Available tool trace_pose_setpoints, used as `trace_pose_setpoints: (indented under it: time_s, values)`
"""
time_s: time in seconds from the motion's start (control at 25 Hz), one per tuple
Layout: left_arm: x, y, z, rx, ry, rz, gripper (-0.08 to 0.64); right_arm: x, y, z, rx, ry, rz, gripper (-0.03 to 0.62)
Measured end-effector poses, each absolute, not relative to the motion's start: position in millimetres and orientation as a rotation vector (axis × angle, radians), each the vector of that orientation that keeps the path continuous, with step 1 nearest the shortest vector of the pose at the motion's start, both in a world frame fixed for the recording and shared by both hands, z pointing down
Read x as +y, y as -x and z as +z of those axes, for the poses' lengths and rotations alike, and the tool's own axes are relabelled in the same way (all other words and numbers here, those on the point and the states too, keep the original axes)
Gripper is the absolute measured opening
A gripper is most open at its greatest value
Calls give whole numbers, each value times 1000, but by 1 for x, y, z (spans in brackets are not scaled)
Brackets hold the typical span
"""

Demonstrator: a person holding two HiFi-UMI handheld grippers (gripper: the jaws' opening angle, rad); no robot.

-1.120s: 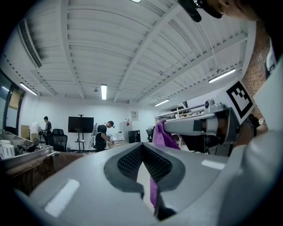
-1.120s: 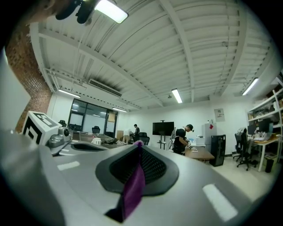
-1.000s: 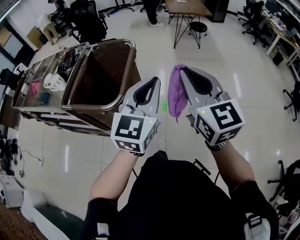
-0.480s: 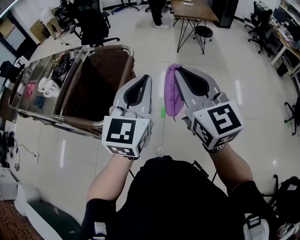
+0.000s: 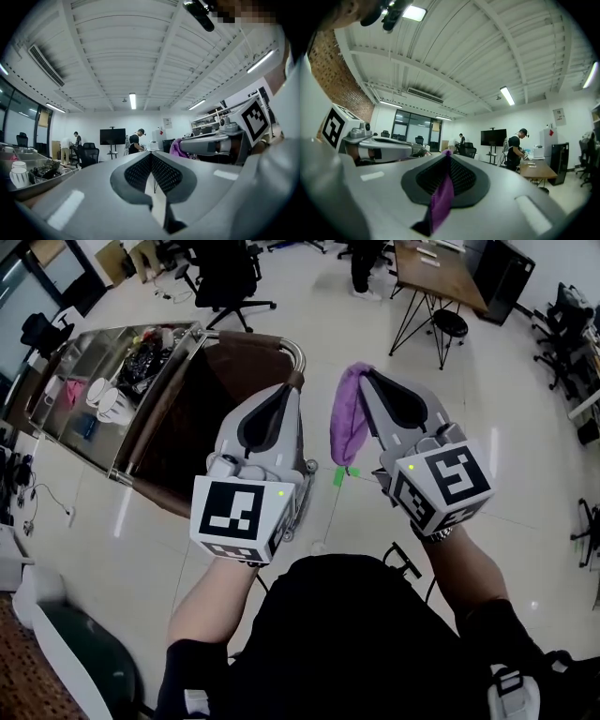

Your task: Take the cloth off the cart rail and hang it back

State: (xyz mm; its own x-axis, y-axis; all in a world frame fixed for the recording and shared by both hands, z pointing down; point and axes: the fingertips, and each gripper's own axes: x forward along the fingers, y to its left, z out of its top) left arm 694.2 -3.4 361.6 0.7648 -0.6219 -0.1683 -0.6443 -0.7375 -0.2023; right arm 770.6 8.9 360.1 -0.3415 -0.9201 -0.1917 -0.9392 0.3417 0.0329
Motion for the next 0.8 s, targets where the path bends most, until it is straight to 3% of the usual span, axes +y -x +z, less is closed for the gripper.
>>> trace_pose_setpoints:
  time_s: [0.8]
  values:
    - [-123,-658,360,1470,2648,-40,-11,-160,-721,360,2745,1297,135,20]
